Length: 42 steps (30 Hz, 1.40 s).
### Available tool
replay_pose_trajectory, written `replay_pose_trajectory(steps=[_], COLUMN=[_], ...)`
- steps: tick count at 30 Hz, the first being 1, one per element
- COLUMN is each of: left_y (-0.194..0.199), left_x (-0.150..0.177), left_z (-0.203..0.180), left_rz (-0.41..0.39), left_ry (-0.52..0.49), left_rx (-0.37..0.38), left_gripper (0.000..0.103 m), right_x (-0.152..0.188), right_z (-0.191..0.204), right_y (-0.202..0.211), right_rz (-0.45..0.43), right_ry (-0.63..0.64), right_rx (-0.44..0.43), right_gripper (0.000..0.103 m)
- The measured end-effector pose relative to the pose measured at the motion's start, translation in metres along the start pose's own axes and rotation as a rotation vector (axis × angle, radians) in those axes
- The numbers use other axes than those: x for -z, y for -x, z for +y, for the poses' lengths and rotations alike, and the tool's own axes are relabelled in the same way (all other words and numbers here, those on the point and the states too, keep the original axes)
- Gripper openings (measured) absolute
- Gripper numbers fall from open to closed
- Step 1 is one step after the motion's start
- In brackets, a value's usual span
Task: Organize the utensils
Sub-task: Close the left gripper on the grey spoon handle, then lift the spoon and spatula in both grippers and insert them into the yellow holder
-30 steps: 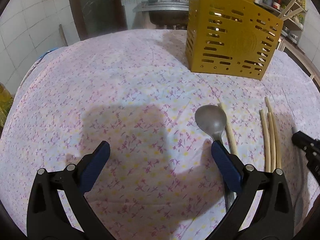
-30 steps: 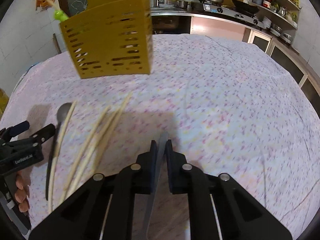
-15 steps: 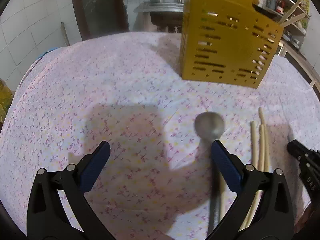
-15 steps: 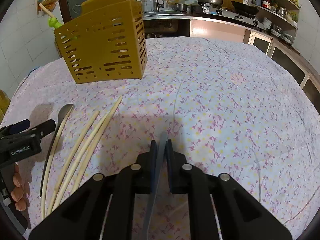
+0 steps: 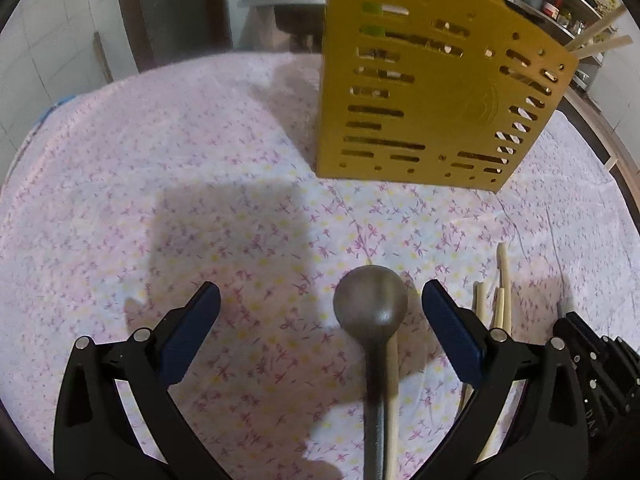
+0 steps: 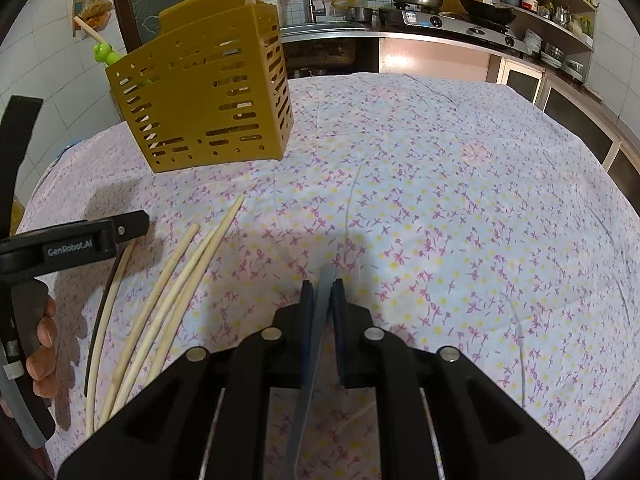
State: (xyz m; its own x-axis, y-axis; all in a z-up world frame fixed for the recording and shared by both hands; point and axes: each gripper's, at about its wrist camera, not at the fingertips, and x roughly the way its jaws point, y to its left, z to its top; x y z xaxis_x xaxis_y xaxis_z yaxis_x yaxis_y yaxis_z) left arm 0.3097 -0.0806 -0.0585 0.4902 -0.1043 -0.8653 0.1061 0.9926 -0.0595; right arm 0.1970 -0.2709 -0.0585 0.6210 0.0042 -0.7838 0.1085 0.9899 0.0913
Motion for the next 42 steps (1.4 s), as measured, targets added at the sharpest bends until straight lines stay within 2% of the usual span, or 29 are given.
replay_pose_trajectory(steps=[3,6,9,10,13,17,23,34,39,42], left_y=[-0.003,-0.003,-0.001,0.0,0.003,0.007,0.036,0.123,0.15,0.158], left_x=[-0.001,-0.003,-0.008,-0.008,-0.008,-0.006,0.005,0.032,0.053,0.063], left_z=[-0.004,-0.01,-0.015,-0.017,-0.02,-0.014,-0.004,0.01,0.016,0.016], left_rz=[0.002,-0.001,0.008,0.01,0.009,-0.005,-0.102,-0.402,-0.498,-0.53], left_ry=[-0.018,-0.047,-0.064,-0.069,-0.087,-0.077,-0.084,-0.102,-0.106,-0.112], left_rx=[-0.021,-0.022,-0.006,0.0,0.002,0.01,0.006,-0.04,-0.055,-0.062], left_gripper=[0.087,0.075,0.056,0.047,0.034,0.034,0.034,0.034,0.034,0.034], right_x=[0.0,-0.001,-0.001,-0.001,-0.003,-0.002,-0.003,0.002,0.011,0.018], right_z=[0.001,0.002,0.001,0.0,0.001,0.001,0.001,0.007,0.017,0.022], right_y=[0.0,-0.001,-0.001,-0.001,-0.002,0.002,0.019,0.088,0.112,0.12], right_rz=[0.001,0.003,0.004,0.004,0.002,-0.015,-0.078,-0.351,-0.457,-0.507], right_ry=[0.0,-0.001,-0.011,-0.018,-0.023,-0.028,-0.047,-0.076,-0.041,-0.024], right_rx=[0.004,0.01,0.008,0.007,0.01,0.014,-0.001,-0.039,-0.019,-0.011], right_gripper=[0.01,0.01,0.01,0.01,0.009,0.008,0.007,0.007,0.007,0.007])
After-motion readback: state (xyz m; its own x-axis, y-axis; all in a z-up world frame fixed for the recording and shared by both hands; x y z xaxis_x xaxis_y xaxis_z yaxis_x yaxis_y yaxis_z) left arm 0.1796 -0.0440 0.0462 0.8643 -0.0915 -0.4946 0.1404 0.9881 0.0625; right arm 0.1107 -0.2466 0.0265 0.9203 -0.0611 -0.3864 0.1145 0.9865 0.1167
